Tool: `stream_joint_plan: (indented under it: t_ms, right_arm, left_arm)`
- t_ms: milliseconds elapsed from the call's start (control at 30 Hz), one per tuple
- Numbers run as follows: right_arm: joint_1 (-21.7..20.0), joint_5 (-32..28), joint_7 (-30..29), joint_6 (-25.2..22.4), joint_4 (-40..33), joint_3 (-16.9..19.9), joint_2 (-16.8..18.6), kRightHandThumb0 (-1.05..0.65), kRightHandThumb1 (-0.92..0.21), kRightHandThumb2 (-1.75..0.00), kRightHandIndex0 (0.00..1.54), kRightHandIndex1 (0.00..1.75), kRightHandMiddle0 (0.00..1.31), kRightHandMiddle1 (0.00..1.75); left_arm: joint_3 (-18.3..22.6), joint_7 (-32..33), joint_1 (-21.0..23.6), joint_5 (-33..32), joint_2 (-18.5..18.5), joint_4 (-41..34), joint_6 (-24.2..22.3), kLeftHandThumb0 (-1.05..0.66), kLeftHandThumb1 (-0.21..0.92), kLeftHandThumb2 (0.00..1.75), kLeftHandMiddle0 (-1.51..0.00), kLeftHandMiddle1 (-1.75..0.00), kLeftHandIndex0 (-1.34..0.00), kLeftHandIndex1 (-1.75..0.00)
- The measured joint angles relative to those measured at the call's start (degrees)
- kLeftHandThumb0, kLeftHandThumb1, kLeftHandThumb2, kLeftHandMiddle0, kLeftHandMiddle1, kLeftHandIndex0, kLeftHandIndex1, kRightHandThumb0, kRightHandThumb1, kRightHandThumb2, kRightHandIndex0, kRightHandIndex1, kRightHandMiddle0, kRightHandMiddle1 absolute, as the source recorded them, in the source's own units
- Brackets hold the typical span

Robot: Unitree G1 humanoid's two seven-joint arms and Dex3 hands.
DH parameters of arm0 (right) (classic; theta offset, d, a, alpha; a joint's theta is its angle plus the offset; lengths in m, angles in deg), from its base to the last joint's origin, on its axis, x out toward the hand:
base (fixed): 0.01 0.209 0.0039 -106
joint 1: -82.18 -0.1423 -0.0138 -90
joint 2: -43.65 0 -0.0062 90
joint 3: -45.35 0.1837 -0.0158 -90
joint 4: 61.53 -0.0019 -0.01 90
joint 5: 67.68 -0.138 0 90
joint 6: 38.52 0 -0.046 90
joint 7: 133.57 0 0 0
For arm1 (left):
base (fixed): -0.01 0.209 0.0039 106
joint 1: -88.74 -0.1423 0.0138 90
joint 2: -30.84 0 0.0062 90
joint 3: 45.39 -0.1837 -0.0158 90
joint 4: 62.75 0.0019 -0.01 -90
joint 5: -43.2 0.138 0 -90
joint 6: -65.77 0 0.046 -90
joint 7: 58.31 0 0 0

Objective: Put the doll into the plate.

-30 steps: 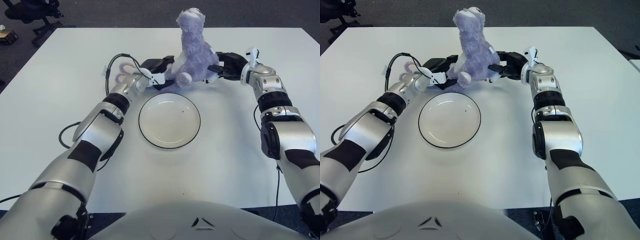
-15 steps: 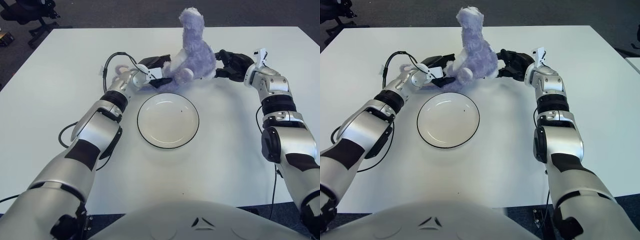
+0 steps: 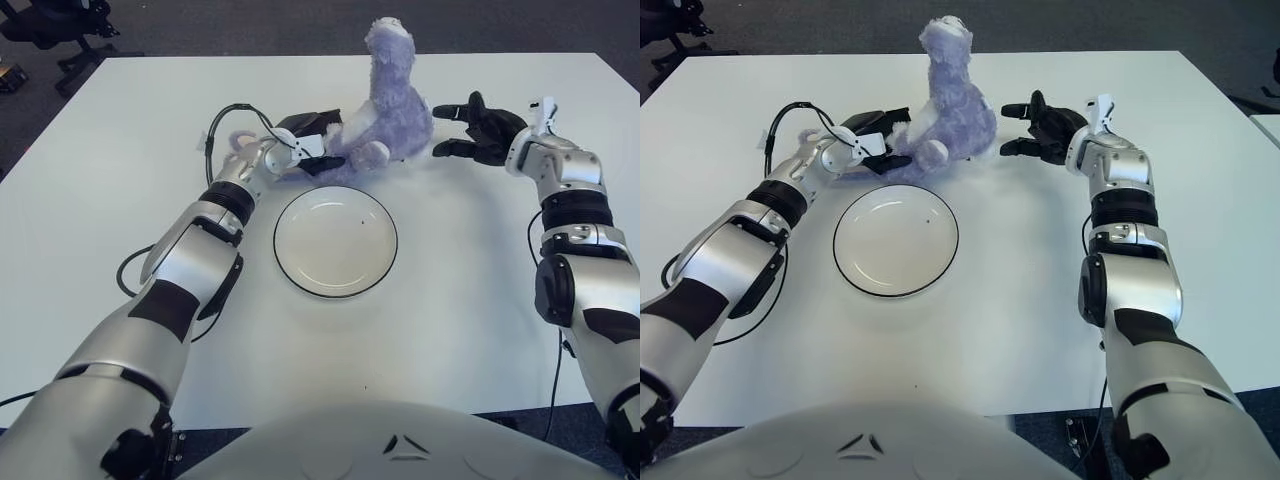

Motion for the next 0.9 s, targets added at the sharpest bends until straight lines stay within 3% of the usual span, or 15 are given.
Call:
stream_joint_plan:
  t_ms: [567,767,900]
  right_arm:
    - [2.34,-1.01,-2.07,-0.41,-0.29,0.70,-0.20,-0.78,-0.92,-1.01,0.89,0.01,0.53,0.35]
    - [3.10,1.61,-10.77,0.85,-0.21,-0.85,2.27,-0.74,-0.92,-0.96,0.95,0.03,0.50,0.35]
    - [4.43,2.39,-12.88,2.09,0.07,-1.42,3.55,-0.74,-0.92,-0.96,0.95,0.03,0.50,0.35]
  left_arm:
    - [0.33,-0.48,-0.01,0.00,-2.19,-0.70,-0.06,-0.12,0.57,0.69,-1.01,-1.75,-0.81,-1.75]
    - [1.10,-2.33,-0.72,-0.09,-4.81,-4.89,-0.15,-0.12,0.57,0.69,-1.00,-1.75,-0.81,-1.75]
    - [1.88,-2.87,-0.77,-0.12,-6.72,-7.23,-0.77,-0.12,0.58,0.68,-1.00,-1.75,-0.81,-1.75]
